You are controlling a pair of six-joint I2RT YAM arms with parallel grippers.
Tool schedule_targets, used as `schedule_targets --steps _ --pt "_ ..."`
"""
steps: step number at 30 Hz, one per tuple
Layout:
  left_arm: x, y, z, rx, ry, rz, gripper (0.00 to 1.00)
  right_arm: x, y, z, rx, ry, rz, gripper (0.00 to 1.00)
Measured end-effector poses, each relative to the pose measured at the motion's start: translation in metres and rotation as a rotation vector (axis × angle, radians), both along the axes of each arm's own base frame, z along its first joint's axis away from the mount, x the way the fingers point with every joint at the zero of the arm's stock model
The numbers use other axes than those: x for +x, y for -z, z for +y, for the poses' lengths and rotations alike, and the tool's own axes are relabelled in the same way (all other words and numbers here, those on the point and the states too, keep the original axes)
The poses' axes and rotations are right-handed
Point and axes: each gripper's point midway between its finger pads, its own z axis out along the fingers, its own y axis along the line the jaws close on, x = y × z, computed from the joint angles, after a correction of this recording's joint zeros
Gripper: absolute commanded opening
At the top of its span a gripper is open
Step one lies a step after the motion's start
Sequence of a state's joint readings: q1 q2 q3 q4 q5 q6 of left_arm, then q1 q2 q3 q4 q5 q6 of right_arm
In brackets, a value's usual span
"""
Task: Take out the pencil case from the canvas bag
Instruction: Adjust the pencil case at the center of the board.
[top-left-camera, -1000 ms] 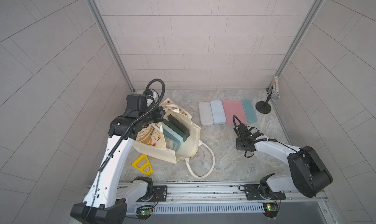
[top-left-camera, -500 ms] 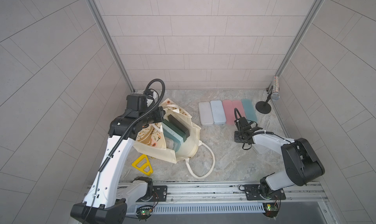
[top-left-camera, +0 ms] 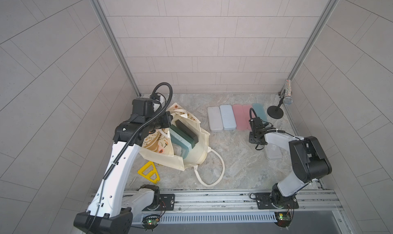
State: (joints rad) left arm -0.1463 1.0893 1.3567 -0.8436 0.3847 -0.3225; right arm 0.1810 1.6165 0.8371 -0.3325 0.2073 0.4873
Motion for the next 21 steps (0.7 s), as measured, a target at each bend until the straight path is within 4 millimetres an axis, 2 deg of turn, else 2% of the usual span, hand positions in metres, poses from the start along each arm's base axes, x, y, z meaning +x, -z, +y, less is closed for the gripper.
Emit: schedule_targets --steps 5,7,9,13,16,21 --pt "0.0 0.0 0.0 0.0 0.003 -0.001 0.0 -0.001 -0.011 0.006 0.035 -0.007 -0.045 0.47" --pt "0.0 0.0 -0.001 -0.002 0.007 -0.001 0.0 -0.008 -0.026 0.008 0.053 -0.002 -0.097 0.53" --pt "-0.001 0.0 -0.002 -0.002 0.011 -0.002 0.0 -0.015 -0.043 0.006 0.072 0.019 -0.163 0.54" --pt "-0.001 -0.001 -0.003 -0.005 0.017 -0.002 0.0 -0.04 -0.07 -0.005 0.111 0.112 -0.286 0.6" --pt "-0.001 0.0 -0.003 -0.004 0.017 -0.002 0.0 -0.072 -0.072 -0.018 0.121 0.202 -0.32 0.65" --pt "0.0 0.0 -0.004 -0.008 0.019 -0.005 0.0 -0.125 -0.069 -0.055 0.1 0.395 -0.355 0.4"
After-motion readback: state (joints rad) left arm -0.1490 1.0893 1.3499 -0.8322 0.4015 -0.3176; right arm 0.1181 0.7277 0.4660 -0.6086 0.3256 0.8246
